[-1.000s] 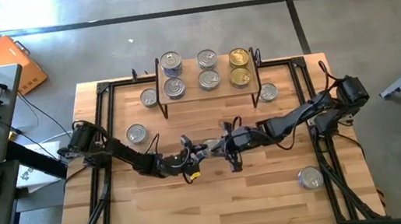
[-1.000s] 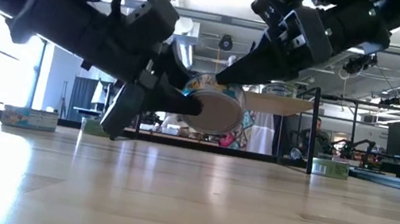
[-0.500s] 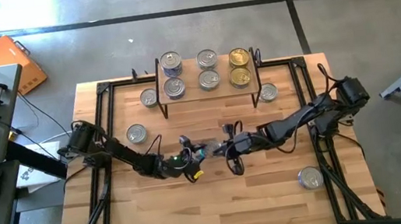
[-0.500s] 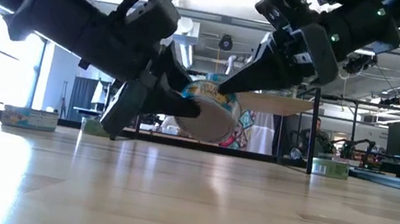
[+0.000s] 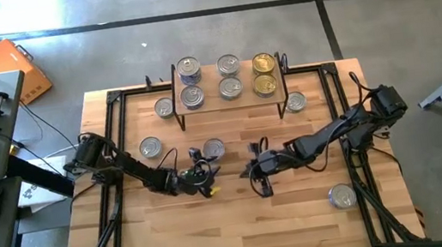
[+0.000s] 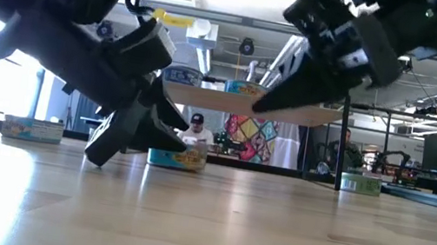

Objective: Stack canned seafood by type on shelf
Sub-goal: Stack the yellow-blue tuna can on top of the other yellow-blue tuna can on the shelf

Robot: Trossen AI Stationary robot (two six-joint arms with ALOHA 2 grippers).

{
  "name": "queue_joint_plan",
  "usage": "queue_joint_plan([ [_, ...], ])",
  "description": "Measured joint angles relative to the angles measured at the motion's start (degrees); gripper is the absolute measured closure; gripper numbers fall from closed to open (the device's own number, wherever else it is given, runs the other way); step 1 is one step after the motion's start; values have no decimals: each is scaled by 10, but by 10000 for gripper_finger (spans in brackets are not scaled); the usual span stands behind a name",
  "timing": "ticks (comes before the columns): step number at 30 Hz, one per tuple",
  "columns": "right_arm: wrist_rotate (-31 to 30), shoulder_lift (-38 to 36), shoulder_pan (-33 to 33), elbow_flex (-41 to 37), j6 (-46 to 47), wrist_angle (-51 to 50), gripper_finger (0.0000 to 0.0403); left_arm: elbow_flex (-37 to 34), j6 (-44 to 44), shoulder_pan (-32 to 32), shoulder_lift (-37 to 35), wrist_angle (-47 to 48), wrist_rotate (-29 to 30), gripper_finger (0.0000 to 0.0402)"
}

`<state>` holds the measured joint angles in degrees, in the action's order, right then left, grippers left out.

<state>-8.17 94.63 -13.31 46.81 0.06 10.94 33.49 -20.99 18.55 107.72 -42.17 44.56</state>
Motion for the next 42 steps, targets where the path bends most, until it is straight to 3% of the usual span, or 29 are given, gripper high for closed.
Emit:
queue_joint_plan([
  [3,-2,0,7,0,-3,43,385,0,0,0,0,1,-3,251],
  [7,-2,0,22,0,14,75,327,0,-16,1,0,-2,2,294],
  [12,-4,2,33,0,12,81,255,-1,18,-19,-17,14,0,299],
  [15,-4,18,33,1,14,108,234,-1,45,-53,-19,25,-62,292],
  [22,4,50,14,1,4,151,236,1,95,-119,-21,42,-243,286],
  [27,-7,41,-4,1,-5,141,247,9,47,-108,-18,6,-383,304],
  [32,-8,41,3,1,-16,111,253,29,-13,-85,-19,-9,-377,313],
  [42,93,79,21,2,-76,116,254,32,44,-71,-19,32,-354,314],
])
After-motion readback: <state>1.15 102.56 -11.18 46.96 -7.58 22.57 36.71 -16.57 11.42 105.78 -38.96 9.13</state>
